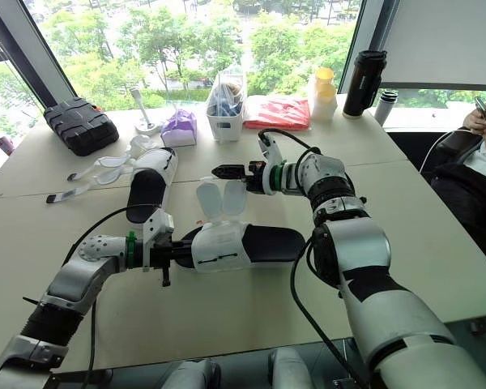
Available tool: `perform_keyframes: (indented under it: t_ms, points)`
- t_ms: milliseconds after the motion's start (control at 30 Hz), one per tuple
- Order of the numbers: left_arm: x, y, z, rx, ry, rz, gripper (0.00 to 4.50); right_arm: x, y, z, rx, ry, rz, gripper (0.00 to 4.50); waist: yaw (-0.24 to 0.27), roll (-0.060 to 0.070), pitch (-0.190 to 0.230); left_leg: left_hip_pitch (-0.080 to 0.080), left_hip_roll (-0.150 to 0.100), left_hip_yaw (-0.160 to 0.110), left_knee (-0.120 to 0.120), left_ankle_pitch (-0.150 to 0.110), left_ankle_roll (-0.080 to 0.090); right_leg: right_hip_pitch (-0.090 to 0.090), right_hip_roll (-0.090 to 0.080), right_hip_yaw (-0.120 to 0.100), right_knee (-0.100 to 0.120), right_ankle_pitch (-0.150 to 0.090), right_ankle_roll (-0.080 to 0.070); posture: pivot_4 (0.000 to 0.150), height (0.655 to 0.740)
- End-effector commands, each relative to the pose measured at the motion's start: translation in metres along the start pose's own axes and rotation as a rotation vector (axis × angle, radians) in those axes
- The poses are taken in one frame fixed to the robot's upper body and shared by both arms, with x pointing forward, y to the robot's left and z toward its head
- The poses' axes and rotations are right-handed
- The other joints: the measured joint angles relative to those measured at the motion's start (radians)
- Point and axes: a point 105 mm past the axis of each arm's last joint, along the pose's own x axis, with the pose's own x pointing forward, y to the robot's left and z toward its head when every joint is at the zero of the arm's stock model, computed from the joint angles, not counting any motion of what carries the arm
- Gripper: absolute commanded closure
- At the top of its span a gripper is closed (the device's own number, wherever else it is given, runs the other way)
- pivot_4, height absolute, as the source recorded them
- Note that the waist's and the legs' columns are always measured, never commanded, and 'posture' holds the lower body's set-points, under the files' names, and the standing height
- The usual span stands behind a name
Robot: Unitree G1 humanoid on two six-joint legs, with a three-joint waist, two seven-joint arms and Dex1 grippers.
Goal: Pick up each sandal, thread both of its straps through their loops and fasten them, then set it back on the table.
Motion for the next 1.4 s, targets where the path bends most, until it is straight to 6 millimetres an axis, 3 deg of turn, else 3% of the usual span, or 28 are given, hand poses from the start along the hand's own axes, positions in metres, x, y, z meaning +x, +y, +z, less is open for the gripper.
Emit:
perform_keyframes:
  t_ms: [33,500,633,833,967,1033,1100,1200,1333,1400]
  points:
    - [0.002,-0.002,-0.001,-0.003,0.007,-0.005,4.44,0.003,0.02,0.025,-0.057,-0.082,0.036,0.0,0.0,0.0,0.0,0.0,0.0,0.0,0.0,0.0,0.0,0.0,0.0,0.0,0.0,0.0,0.0,0.15,0.74]
    - [0.003,-0.001,0.001,0.0,-0.005,0.007,4.44,0.003,0.043,0.049,-0.034,-0.189,0.112,0.0,0.0,0.0,0.0,0.0,0.0,0.0,0.0,0.0,0.0,0.0,0.0,0.0,0.0,0.0,0.0,0.15,0.74]
    - [0.003,-0.001,0.001,0.001,-0.007,0.009,4.5,0.002,0.049,0.052,-0.048,-0.199,0.151,1.32,0.0,0.0,0.0,0.0,0.0,0.0,0.0,0.0,0.0,0.0,0.0,0.0,0.0,0.0,0.0,0.15,0.74]
    - [0.003,-0.002,0.0,-0.005,-0.009,0.01,4.5,-0.002,0.058,0.054,-0.068,-0.201,0.219,4.46,0.0,0.0,0.0,0.0,0.0,0.0,0.0,0.0,0.0,0.0,0.0,0.0,0.0,0.0,0.0,0.15,0.74]
    - [0.003,-0.003,-0.001,-0.013,-0.008,0.008,4.5,-0.007,0.071,0.051,-0.125,-0.146,0.308,4.46,0.0,0.0,0.0,0.0,0.0,0.0,0.0,0.0,0.0,0.0,0.0,0.0,0.0,0.0,0.0,0.15,0.74]
    - [0.004,-0.004,-0.001,-0.015,-0.009,0.006,4.5,-0.014,0.083,0.05,-0.265,-0.135,0.38,4.46,0.0,0.0,0.0,0.0,0.0,0.0,0.0,0.0,0.0,0.0,0.0,0.0,0.0,0.0,0.0,0.15,0.74]
    - [0.004,-0.004,-0.001,-0.016,-0.008,0.006,4.5,-0.025,0.098,0.038,-0.515,-0.138,0.445,4.46,0.002,0.0,0.0,-0.001,0.0,0.0,0.0,0.0,0.0,0.0,0.0,0.0,0.0,0.0,0.0,0.15,0.74]
    - [0.002,-0.004,-0.001,-0.017,-0.006,0.008,4.5,-0.043,0.116,-0.008,-0.799,-0.077,0.53,4.46,0.003,0.0,0.0,-0.002,0.0,-0.002,0.0,-0.001,0.001,-0.001,-0.001,-0.001,-0.001,0.0,0.0,0.15,0.74]
    - [-0.002,-0.003,-0.002,-0.022,-0.001,0.013,4.5,-0.059,0.103,-0.082,-1.307,0.049,0.522,4.46,0.001,-0.001,-0.001,-0.001,-0.001,0.0,-0.001,-0.001,0.001,-0.002,-0.003,-0.001,-0.001,0.0,0.001,0.15,0.74]
    - [-0.003,-0.003,-0.004,-0.028,0.003,0.014,4.5,-0.066,0.096,-0.107,-1.481,0.082,0.56,4.46,-0.002,-0.001,-0.001,0.0,-0.001,0.0,-0.001,-0.001,0.001,0.0,-0.003,-0.002,-0.001,0.0,0.001,0.15,0.74]
